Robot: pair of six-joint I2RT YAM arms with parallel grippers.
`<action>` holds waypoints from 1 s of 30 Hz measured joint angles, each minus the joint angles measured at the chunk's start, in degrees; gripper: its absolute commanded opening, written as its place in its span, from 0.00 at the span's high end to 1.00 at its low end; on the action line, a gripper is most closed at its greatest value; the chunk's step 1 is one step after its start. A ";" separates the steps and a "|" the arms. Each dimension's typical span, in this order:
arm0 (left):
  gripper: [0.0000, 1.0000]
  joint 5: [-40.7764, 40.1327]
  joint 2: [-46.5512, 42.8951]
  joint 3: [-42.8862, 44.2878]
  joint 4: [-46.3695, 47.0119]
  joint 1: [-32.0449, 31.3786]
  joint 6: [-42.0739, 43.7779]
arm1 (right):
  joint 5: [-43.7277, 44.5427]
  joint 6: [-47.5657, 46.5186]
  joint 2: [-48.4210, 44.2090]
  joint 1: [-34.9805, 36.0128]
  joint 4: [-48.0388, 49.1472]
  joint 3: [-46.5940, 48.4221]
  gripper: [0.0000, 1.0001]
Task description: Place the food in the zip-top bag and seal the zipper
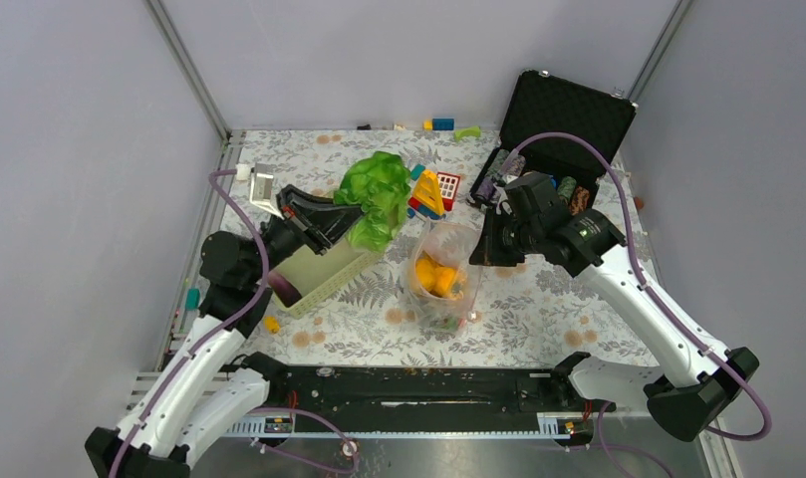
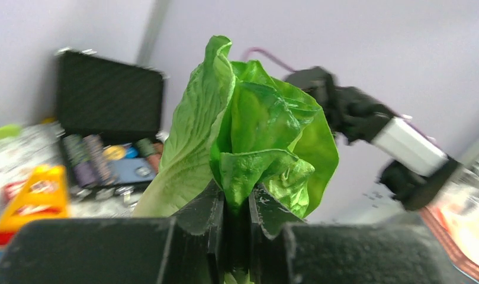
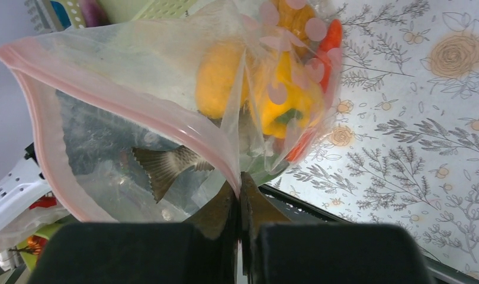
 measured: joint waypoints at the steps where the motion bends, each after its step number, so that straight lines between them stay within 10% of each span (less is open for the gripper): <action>1: 1.00 0.87 0.85 -0.28 4.07 -1.79 -0.76 | -0.17 0.13 -0.02 0.00 0.15 0.00 1.00; 18: 1.00 10.47 23.54 4.92 34.82 -20.33 -4.79 | -2.29 2.95 -0.66 0.00 1.60 0.00 1.00; 30: 1.00 4.74 25.86 -2.51 33.75 -25.57 3.41 | -3.98 3.56 -1.64 -0.02 2.62 0.00 1.00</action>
